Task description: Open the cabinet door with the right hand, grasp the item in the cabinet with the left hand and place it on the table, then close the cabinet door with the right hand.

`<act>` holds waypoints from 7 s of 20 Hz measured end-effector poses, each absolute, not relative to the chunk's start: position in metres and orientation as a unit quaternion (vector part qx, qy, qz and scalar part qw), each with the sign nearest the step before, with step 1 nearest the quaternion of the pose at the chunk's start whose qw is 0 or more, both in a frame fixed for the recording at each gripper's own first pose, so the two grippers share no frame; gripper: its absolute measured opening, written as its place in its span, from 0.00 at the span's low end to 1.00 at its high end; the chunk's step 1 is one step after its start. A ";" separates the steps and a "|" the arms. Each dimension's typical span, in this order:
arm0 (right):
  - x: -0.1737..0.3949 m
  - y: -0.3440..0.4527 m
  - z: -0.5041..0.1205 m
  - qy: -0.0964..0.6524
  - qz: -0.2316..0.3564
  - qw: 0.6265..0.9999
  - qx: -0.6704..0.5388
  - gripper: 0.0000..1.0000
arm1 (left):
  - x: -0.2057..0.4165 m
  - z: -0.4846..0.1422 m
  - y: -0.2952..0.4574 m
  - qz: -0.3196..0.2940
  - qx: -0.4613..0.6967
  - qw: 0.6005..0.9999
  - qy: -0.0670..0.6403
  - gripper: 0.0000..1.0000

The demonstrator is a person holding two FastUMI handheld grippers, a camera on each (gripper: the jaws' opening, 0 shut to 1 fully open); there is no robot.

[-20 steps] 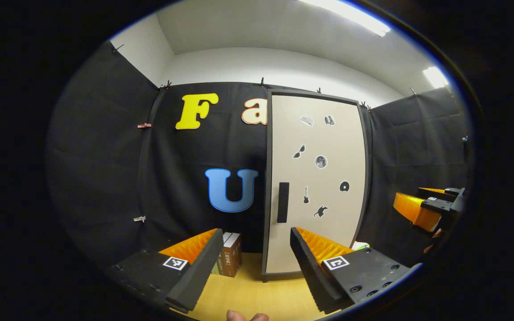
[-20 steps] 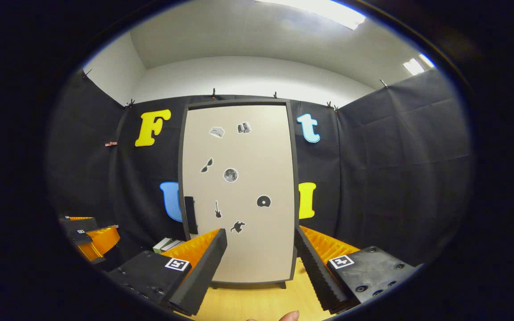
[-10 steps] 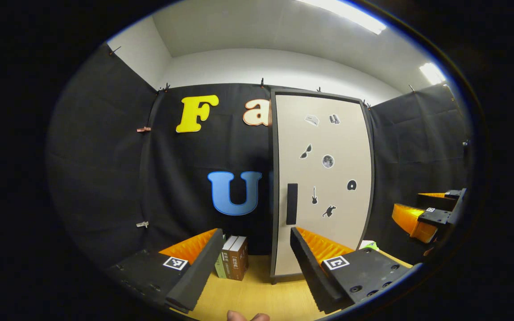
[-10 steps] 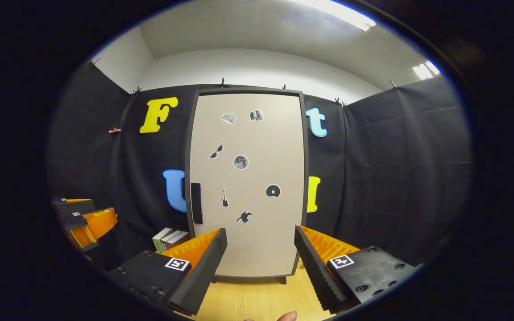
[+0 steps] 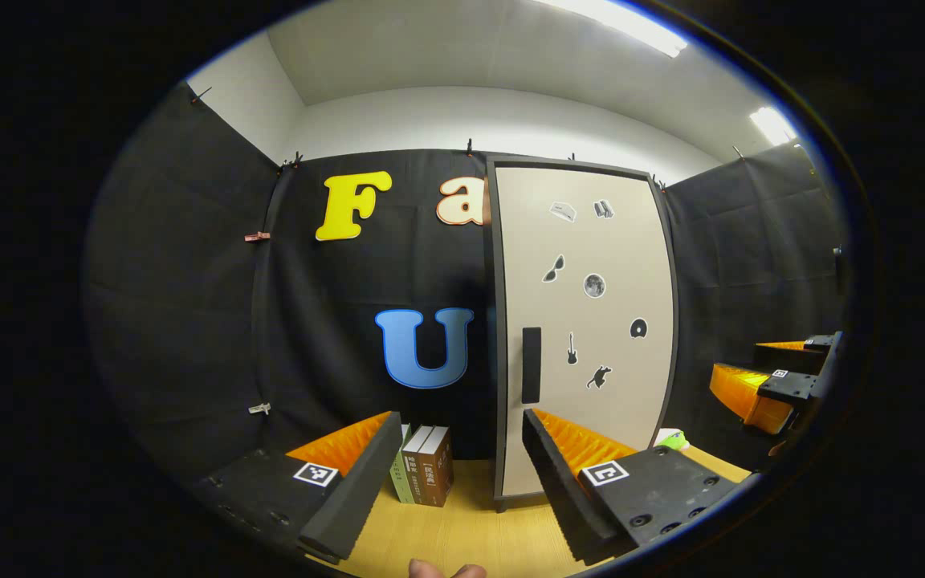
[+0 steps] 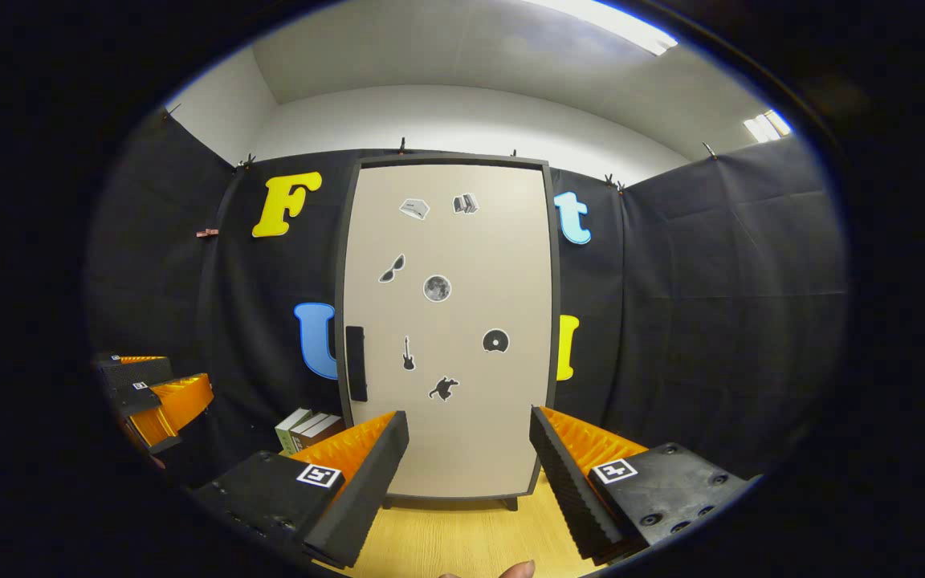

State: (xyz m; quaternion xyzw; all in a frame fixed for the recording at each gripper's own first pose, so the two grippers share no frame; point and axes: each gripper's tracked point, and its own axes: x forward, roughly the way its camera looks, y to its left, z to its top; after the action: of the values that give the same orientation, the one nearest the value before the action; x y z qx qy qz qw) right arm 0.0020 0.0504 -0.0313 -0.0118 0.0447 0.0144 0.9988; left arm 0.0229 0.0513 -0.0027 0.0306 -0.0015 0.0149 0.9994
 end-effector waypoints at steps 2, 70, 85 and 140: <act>0.003 0.055 -0.031 0.043 0.018 0.999 -0.012 0.97 | 0.023 -0.003 0.053 0.015 0.031 0.999 -0.001 0.94; 0.108 0.136 -0.086 0.084 0.164 0.982 0.050 0.14 | -0.026 -0.028 0.051 0.035 0.023 0.999 0.003 0.94; 0.103 0.059 -0.079 0.063 0.066 0.995 0.029 0.15 | 0.010 -0.025 -0.019 -0.029 0.016 0.999 0.000 0.92; 0.094 -0.260 -0.108 0.030 -0.173 0.984 -0.027 0.98 | 0.431 -0.199 -0.197 -0.170 0.105 0.912 0.359 0.46</act>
State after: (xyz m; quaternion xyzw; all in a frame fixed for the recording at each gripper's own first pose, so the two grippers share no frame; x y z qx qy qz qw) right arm 0.0939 -0.2602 -0.1082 -0.0267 0.0303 -0.1732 0.9841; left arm 0.4309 -0.1965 -0.1992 0.1049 0.3594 -0.1703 0.9115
